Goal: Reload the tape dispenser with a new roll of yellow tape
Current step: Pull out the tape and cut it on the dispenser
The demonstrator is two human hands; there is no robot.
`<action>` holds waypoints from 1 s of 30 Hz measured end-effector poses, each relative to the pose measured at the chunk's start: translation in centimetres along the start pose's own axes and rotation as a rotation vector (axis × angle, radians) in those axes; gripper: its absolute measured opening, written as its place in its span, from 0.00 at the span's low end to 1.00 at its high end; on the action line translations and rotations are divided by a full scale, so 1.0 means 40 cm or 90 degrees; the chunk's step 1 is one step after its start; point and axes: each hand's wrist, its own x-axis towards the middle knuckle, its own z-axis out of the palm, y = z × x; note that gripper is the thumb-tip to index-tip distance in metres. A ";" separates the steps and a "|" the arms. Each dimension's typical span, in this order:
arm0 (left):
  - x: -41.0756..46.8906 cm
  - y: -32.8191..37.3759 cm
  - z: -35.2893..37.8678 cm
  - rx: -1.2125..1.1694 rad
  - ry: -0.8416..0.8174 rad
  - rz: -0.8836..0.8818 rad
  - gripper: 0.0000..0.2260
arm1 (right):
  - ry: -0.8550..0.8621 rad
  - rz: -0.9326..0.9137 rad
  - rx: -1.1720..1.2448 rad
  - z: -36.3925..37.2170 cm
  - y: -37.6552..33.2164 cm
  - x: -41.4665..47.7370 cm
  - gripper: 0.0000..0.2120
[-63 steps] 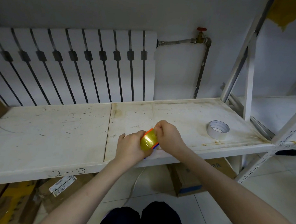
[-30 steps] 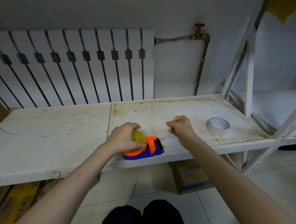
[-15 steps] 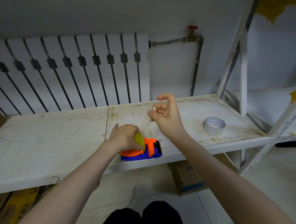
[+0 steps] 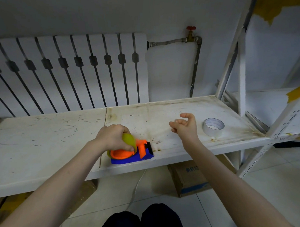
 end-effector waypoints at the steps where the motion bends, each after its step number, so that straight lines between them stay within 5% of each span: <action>1: -0.001 -0.004 0.000 0.008 -0.013 0.000 0.29 | 0.011 0.019 0.003 -0.005 0.016 0.002 0.21; 18: 0.026 0.021 0.013 0.073 -0.066 0.013 0.37 | 0.038 0.165 -0.088 -0.019 0.173 -0.002 0.19; 23: 0.003 0.089 0.072 0.079 0.080 0.179 0.21 | 0.047 0.184 -0.104 -0.020 0.188 -0.013 0.18; 30: -0.005 0.070 0.124 0.091 0.097 0.194 0.11 | 0.000 0.178 -0.124 -0.040 0.183 -0.018 0.16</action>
